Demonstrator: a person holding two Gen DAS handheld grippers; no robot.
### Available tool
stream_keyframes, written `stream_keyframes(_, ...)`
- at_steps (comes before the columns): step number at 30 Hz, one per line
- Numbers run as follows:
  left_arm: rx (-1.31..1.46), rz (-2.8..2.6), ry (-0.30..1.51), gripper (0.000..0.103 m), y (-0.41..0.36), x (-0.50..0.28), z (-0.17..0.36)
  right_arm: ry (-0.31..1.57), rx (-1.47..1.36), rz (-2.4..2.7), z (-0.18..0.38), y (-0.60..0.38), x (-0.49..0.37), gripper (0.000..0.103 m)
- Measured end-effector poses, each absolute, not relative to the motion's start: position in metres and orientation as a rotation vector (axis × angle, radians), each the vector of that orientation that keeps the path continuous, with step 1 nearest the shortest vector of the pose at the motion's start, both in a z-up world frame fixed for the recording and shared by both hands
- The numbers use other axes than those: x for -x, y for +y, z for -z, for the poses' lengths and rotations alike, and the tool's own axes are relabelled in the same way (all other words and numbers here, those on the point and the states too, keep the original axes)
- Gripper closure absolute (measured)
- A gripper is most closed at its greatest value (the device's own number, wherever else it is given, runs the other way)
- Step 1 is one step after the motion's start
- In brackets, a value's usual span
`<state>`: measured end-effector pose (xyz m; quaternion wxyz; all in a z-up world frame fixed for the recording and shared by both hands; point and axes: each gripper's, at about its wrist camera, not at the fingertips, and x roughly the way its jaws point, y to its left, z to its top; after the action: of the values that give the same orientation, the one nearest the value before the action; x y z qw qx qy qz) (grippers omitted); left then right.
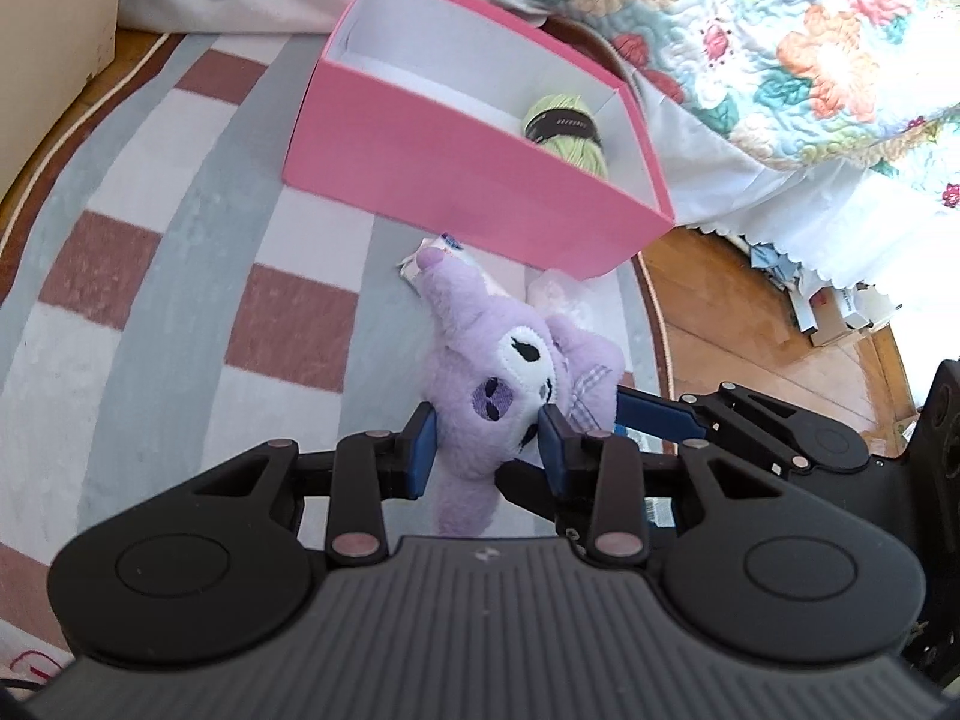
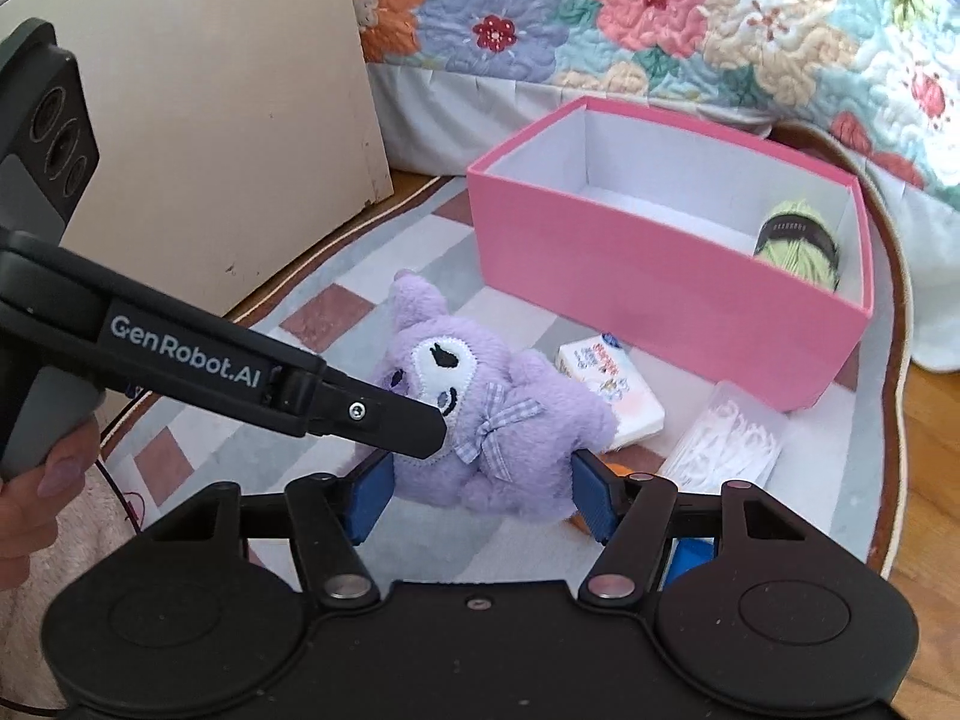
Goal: Organize objects
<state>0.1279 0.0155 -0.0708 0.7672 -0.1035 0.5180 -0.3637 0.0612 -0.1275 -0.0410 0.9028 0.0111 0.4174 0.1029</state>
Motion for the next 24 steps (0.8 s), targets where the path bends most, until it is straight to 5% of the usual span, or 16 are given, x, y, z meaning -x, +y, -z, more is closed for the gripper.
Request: stream_keyframes(24,0.106,0.838,1.018,0.068,-0.028,-0.192,-0.026,0.775,-0.035,-0.168,-0.036,-0.16,-0.116,0.033)
